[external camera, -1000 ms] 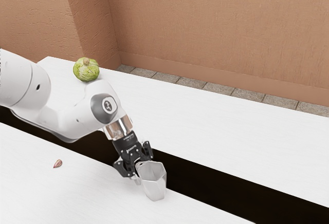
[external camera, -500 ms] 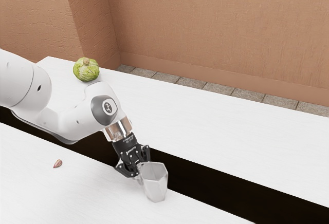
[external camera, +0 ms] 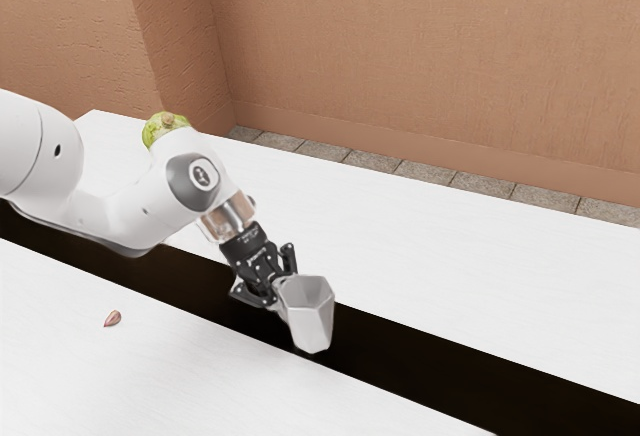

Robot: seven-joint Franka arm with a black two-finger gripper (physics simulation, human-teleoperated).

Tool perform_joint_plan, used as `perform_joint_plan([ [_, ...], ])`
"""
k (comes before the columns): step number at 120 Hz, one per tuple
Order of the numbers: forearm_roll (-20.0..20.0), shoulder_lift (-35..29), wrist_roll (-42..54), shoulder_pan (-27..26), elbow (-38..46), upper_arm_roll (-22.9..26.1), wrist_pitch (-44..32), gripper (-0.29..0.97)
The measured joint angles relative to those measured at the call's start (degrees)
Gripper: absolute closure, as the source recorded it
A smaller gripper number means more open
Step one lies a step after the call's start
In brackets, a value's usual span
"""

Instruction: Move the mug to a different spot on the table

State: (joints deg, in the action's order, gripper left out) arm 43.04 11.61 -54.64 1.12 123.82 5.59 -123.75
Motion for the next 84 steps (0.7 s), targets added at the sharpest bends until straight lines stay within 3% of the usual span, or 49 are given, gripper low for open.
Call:
perform_joint_plan([
  [16,-0.5,5.0,2.6,6.5,-7.8,3.4,3.4,0.66],
  [28,-4.3,10.3,4.7,11.1,-18.9,4.8,9.6,0.67],
  [57,-20.4,20.6,11.3,17.9,-38.2,8.7,29.5,0.69],
  [84,-35.6,33.1,22.6,18.8,-56.9,11.4,41.6,0.70],
])
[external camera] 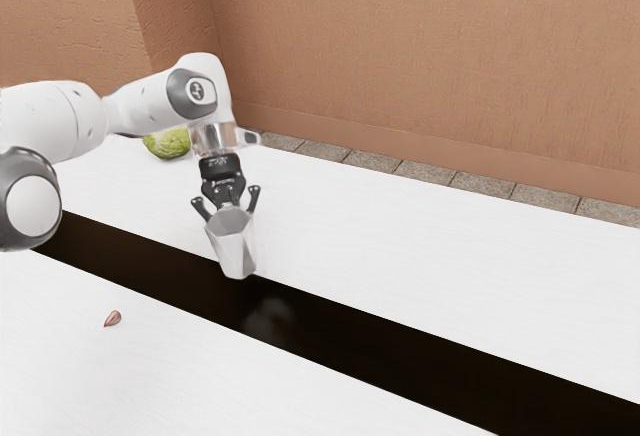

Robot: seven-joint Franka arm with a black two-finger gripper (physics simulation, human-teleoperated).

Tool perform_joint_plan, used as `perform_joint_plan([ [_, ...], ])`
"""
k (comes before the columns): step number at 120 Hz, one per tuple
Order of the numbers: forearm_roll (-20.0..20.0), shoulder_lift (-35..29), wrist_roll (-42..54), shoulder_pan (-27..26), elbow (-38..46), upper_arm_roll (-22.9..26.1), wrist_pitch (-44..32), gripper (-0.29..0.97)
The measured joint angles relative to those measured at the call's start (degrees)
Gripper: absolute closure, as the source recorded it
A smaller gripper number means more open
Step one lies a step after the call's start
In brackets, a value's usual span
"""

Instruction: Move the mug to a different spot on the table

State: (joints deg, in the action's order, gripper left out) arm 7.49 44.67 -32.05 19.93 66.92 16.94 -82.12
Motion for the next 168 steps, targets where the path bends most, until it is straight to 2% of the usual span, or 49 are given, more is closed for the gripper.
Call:
perform_joint_plan([
  [19,-5.7,4.3,7.6,0.0,-5.4,0.1,4.6,0.68],
  [35,-8.0,6.6,13.0,0.0,-8.4,0.1,6.0,0.68],
  [73,-9.0,9.9,22.2,0.5,-10.8,0.1,4.3,0.67],
  [116,-9.0,12.2,28.3,0.8,-10.8,0.1,2.9,0.65],
  [168,-8.8,11.5,32.0,0.8,-10.9,0.2,2.4,0.27],
])
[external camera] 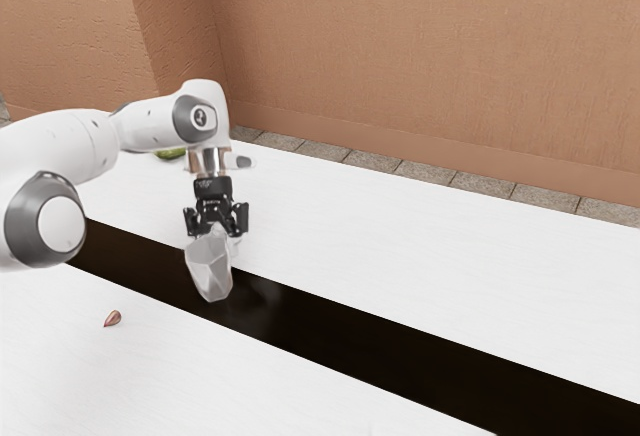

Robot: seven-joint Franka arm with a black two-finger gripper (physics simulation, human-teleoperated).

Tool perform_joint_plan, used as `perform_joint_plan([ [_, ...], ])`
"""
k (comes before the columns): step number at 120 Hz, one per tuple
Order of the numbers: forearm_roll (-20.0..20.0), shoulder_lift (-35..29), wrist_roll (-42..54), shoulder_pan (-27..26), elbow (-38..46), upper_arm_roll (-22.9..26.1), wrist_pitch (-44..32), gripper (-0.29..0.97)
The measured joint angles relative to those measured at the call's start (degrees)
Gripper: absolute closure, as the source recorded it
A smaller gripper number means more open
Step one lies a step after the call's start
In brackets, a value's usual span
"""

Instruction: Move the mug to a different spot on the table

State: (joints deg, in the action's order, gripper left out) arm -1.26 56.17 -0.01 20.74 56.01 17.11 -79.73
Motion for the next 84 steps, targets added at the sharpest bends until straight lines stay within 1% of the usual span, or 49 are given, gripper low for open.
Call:
perform_joint_plan([
  [15,0.1,-0.4,0.7,0.0,0.0,0.0,0.0,0.15],
  [30,0.2,-1.0,1.3,0.0,0.1,0.0,0.1,0.09],
  [36,0.4,-2.7,1.4,-0.3,0.5,0.0,-0.6,0.07],
  [48,1.3,-11.3,1.8,-1.9,5.6,0.0,-4.8,0.04],
  [52,1.8,-16.1,1.9,-2.8,9.2,0.0,-6.8,0.04],
  [60,2.8,-29.3,2.1,-4.4,20.2,-1.0,-11.2,0.03],
  [66,3.6,-37.7,2.3,-7.0,26.9,-4.2,-13.9,0.02],
  [73,5.0,-45.6,3.1,-12.0,33.3,-10.3,-16.2,0.02],
  [78,5.8,-49.5,3.8,-14.1,35.7,-12.6,-17.1,0.01],
  [84,6.6,-52.7,4.6,-15.1,36.2,-13.9,-17.1,0.01],
])
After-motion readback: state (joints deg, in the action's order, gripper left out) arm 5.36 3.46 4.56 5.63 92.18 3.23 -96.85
